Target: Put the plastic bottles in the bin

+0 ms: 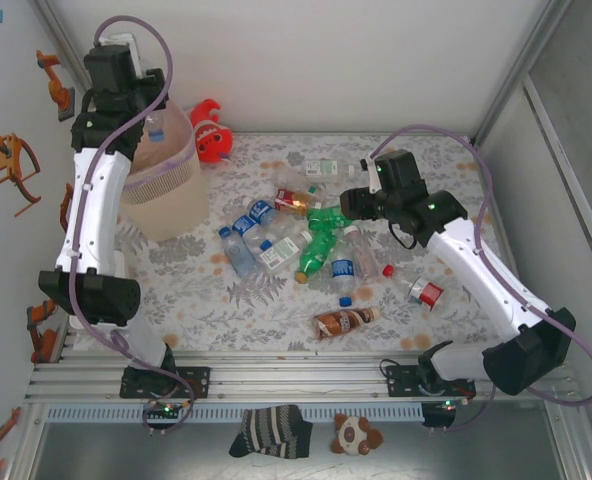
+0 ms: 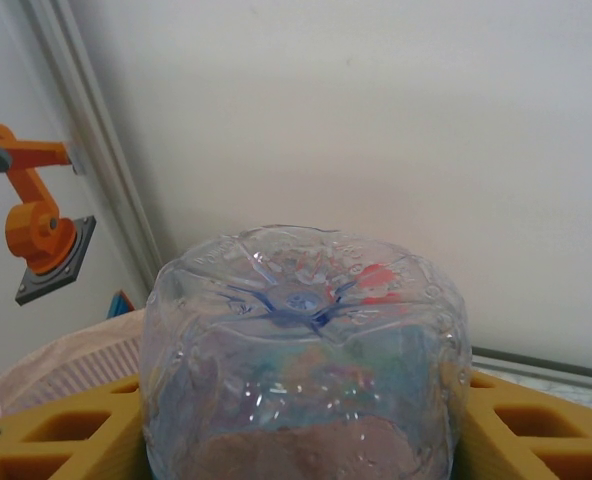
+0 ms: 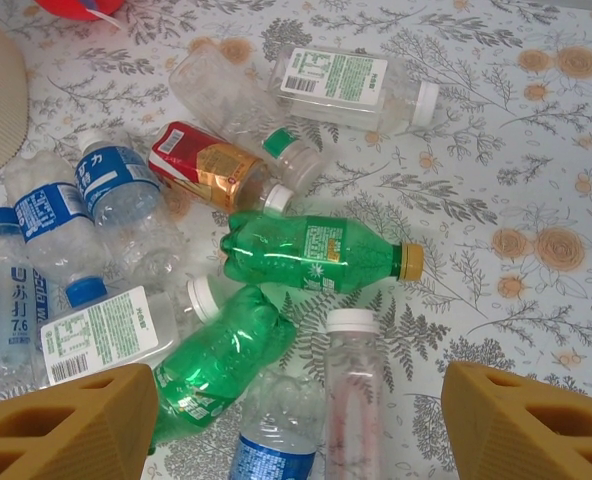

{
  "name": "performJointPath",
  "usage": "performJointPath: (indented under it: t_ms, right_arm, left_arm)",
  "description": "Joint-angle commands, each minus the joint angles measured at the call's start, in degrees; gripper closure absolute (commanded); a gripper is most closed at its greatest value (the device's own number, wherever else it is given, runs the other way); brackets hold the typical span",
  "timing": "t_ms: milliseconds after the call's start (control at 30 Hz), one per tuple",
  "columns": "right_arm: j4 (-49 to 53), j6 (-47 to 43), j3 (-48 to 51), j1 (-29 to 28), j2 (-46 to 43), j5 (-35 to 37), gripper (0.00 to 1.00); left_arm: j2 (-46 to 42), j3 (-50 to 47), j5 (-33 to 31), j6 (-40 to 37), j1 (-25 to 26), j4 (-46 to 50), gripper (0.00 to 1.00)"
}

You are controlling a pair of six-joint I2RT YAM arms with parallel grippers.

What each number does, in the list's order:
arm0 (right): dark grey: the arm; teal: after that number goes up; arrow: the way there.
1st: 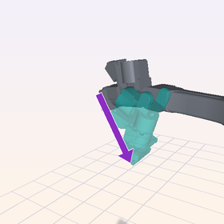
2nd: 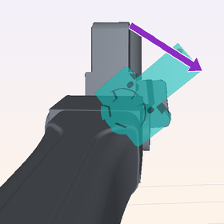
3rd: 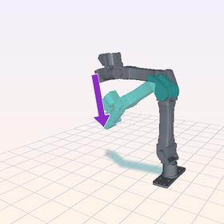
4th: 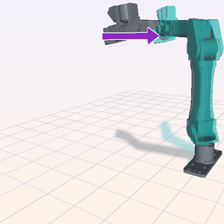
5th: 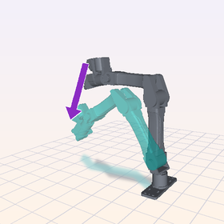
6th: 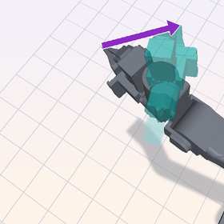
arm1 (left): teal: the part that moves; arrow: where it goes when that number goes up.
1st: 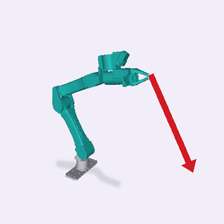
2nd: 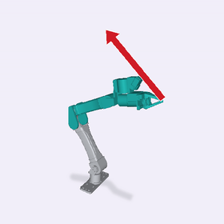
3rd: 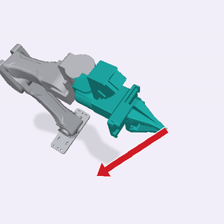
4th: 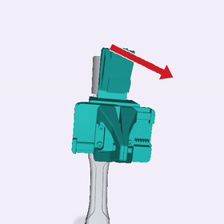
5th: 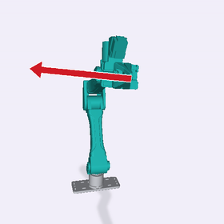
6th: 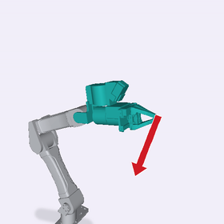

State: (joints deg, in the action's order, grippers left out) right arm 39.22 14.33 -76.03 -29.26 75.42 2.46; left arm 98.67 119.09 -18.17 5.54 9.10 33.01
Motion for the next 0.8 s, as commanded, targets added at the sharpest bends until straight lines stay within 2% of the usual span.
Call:
performJointPath:
  t_ms: [0, 200, 300, 767]
  right_arm:
    - [1.0, 0.2, -1.4, 0.4, -1.5, 0.3, 0.26]
    - [1.0, 1.1, 1.1, 0.4, -3.1, 0.7, 0.26]
    - [1.1, 1.3, 1.9, 0.4, -3.8, 0.8, 0.26]
    - [1.6, 2.1, 4.8, 0.4, -5.9, 1.6, 0.26]
  left_arm:
    - [1.2, -2.4, -1.1, 2.6, -0.8, -3.5, 0.39]
    - [2.5, -9.8, -1.6, 5.7, -2.0, -7.0, 0.41]
    - [3.2, -12.7, 0.1, 8.6, -3.2, -8.2, 0.41]
    - [10.7, -15.5, 3.3, 15.2, -4.7, -6.1, 0.43]
